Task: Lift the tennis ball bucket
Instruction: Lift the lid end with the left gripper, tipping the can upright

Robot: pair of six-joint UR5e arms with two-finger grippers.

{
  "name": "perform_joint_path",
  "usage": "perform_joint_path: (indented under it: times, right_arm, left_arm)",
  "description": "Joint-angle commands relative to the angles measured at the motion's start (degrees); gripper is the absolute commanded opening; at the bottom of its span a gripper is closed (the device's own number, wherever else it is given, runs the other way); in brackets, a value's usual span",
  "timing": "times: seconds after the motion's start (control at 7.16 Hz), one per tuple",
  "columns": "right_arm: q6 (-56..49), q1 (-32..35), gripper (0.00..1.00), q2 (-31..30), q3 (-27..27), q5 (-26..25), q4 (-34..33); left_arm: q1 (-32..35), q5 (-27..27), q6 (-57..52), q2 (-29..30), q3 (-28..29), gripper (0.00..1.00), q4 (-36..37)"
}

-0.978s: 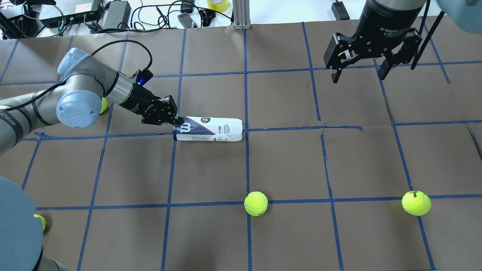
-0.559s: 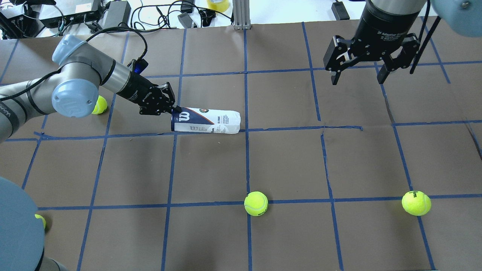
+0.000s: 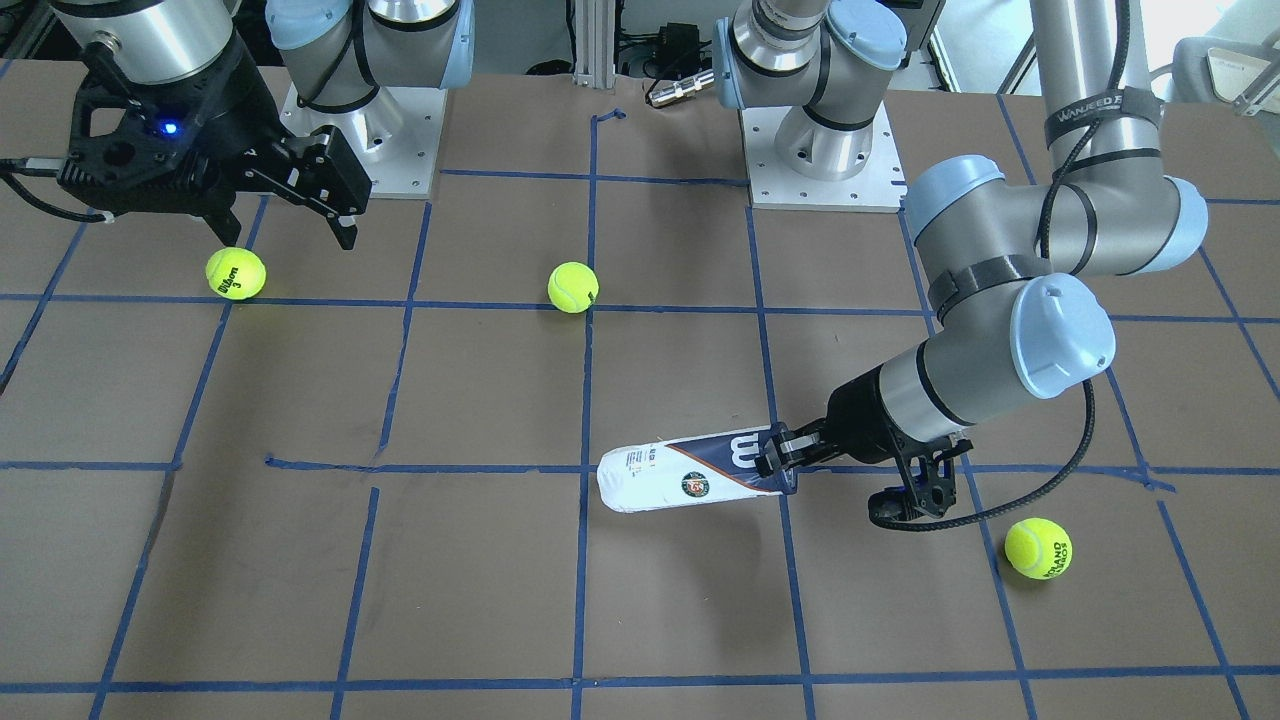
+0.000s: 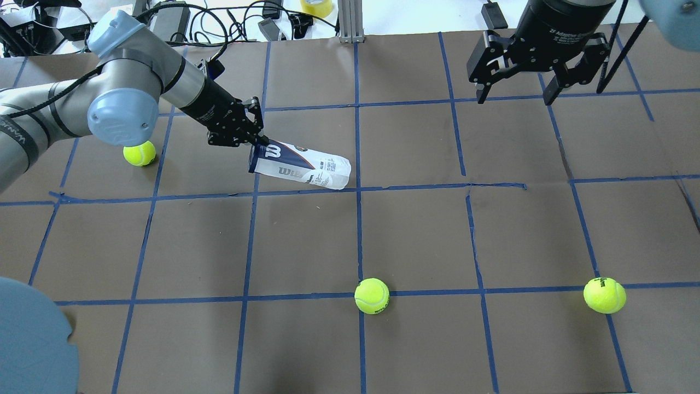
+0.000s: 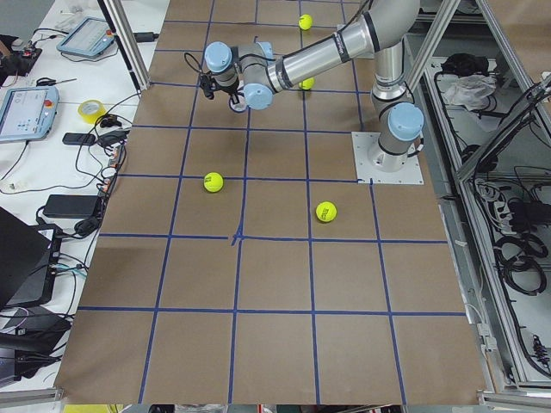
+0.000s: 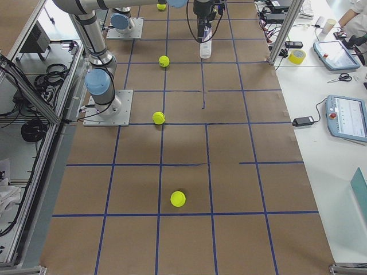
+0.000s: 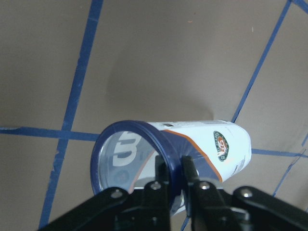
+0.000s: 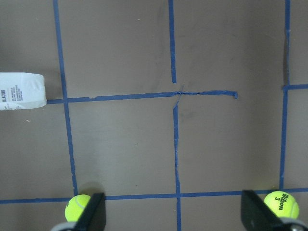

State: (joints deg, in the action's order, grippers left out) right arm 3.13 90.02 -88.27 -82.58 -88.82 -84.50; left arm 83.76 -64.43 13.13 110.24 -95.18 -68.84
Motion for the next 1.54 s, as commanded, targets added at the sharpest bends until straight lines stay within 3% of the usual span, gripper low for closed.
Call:
perform_joint_path:
  times: [0.0,0.56,0.84,1.26,1.4]
  right_arm:
    - [-0.1,-0.7,1.00,-0.2,0.2,-2.6,0.3]
    - [0.0,-0.4,1.00,-0.4,0.3,-1.0,-0.2]
    - [0.8,-0.2,1.00,-0.3,0.6,3.0,-0.1]
    - [0.7,-0.1,1.00,-0.3,0.5,4.4,0.4]
    - [0.7,-0.1,1.00,-0.4,0.2,4.3,0.7]
  left_arm:
    - [1.9,-1.7,5.1,-1.3,3.7,0.00,-1.2]
    - [3.3,-6.6,7.5,-2.1,7.5,0.00,-2.0]
    - [6.4,-16.6,6.6,-1.0,11.6,0.00,-1.6]
    - [11.4,-22.0,5.9,0.8,15.0,0.00,-0.6]
    - [13.5,-27.5,5.9,2.4,15.3,0.00,0.0]
